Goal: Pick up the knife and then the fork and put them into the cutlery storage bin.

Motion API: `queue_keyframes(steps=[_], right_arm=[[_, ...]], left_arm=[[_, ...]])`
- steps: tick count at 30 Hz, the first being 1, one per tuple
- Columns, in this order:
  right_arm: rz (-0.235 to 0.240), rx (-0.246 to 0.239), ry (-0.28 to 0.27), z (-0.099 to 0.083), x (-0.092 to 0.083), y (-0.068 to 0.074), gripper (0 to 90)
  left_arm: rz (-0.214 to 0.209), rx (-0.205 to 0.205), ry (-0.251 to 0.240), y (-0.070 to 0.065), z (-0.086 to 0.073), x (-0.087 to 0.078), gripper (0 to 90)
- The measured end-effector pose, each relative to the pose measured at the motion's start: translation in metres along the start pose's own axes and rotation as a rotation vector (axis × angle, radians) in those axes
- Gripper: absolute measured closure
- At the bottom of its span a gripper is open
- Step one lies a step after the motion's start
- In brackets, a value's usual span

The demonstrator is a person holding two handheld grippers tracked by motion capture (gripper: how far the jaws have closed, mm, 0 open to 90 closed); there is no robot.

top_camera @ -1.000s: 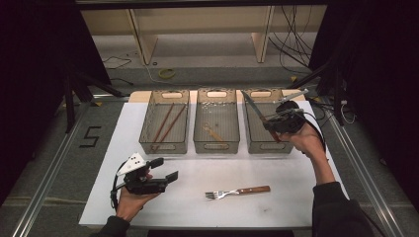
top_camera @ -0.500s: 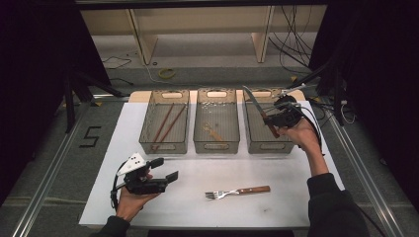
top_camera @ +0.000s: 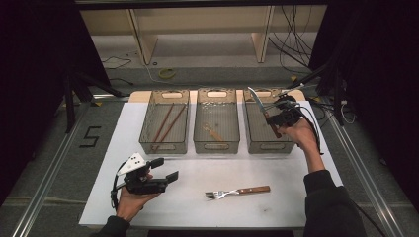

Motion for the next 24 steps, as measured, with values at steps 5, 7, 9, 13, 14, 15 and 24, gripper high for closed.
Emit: queue_keyframes(steps=[5, 7, 9, 13, 14, 15, 24], right_arm=[[-0.009, 0.011, 0.021, -0.002, 0.005, -0.001, 77.1], [-0.016, 0.019, 0.032, -0.004, 0.007, -0.003, 77.0], [-0.015, 0.023, 0.039, -0.006, 0.009, -0.004, 77.0], [-0.017, 0.030, 0.054, -0.009, 0.012, -0.004, 77.0], [-0.019, 0.027, 0.057, -0.010, 0.013, -0.004, 77.0], [-0.018, 0.027, 0.062, -0.010, 0.013, -0.004, 76.9], [-0.031, 0.026, 0.095, -0.012, 0.017, -0.002, 76.8]], left_arm=[[-0.002, 0.001, 0.001, 0.000, 0.000, 0.000, 17.0], [-0.001, 0.001, 0.002, 0.000, 0.000, 0.000, 17.0], [-0.002, 0.001, 0.001, 0.000, 0.000, 0.000, 17.1], [-0.003, 0.002, 0.002, 0.000, 0.000, 0.000, 17.0], [-0.002, 0.001, 0.002, 0.000, 0.000, 0.000, 17.0], [-0.002, 0.001, 0.002, 0.000, 0.000, 0.000, 17.0], [-0.003, 0.001, 0.003, 0.000, 0.000, 0.000, 17.0]])
Point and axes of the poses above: each handheld gripper's, and its own axes: x roughly forward along the jaws, z roughly out of its top, y roughly to its left, the point moved 6 cm from there along x, roughly forward along the jaws, and after that the axes turned 5 degrees about -z, right-handed, at the moved point
